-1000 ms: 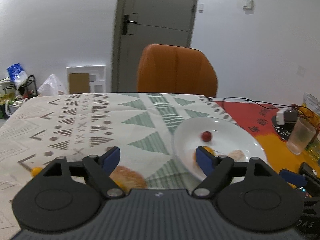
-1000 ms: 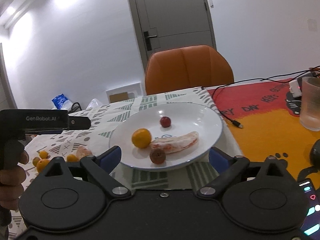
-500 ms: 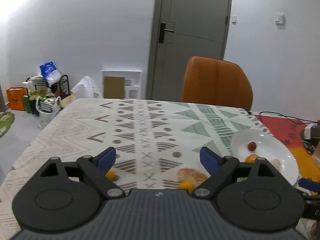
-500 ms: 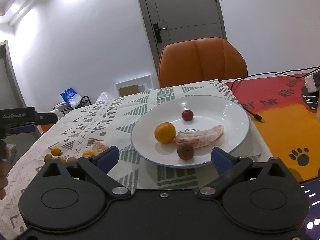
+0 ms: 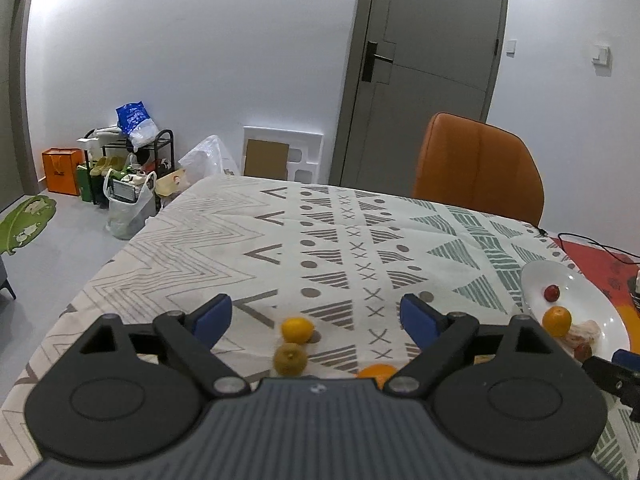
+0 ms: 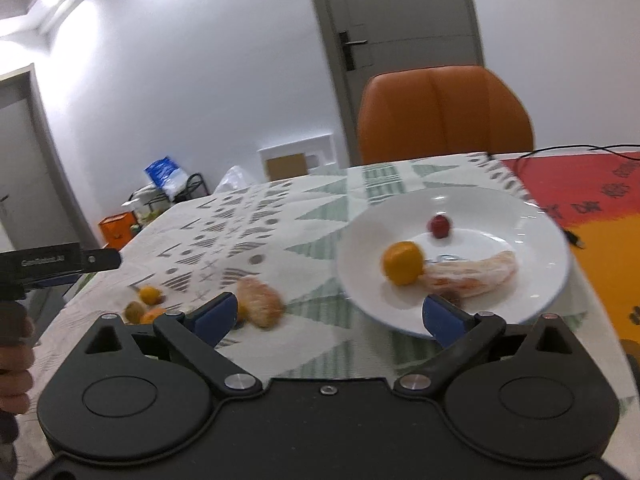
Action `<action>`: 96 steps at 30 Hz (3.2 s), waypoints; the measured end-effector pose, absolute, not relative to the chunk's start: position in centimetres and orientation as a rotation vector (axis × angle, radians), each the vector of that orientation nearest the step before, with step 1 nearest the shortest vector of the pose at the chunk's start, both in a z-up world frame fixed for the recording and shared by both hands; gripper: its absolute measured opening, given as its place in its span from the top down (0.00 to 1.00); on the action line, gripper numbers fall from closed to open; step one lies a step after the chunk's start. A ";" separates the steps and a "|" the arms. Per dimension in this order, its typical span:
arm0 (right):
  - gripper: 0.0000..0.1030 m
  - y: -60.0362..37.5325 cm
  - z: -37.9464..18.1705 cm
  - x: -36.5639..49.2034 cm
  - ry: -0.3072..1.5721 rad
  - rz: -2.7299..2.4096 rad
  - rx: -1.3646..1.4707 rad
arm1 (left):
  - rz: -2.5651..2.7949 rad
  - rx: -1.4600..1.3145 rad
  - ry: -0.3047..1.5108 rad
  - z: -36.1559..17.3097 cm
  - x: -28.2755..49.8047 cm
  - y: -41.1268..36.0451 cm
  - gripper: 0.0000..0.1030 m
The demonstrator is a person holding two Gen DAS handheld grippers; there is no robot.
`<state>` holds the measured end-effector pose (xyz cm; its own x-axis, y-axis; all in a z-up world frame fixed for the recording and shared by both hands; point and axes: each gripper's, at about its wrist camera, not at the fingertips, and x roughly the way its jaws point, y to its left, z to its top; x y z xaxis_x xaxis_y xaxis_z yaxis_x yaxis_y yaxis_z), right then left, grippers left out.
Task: Organize fruits
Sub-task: 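Move both tools back toward the remaining small fruits, then grasp small green fruit with left gripper while right gripper grasps small orange, then carry green fruit with left tool while right tool carries small orange to white plate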
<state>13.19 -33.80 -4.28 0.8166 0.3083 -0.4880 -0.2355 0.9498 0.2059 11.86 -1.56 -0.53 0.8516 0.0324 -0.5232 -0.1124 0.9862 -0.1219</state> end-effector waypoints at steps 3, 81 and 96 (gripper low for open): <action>0.03 -32.5 -4.1 13.5 0.555 0.319 0.123 | 0.085 -0.161 0.550 -0.9 11.7 -0.9 0.13; 0.79 -26.0 -4.8 17.2 0.592 0.403 -0.007 | -0.036 -0.320 0.560 -3.9 13.2 1.2 0.77; 0.79 -30.8 -2.7 15.2 0.509 0.327 0.057 | -0.081 -0.265 0.512 -1.1 12.7 -2.3 0.77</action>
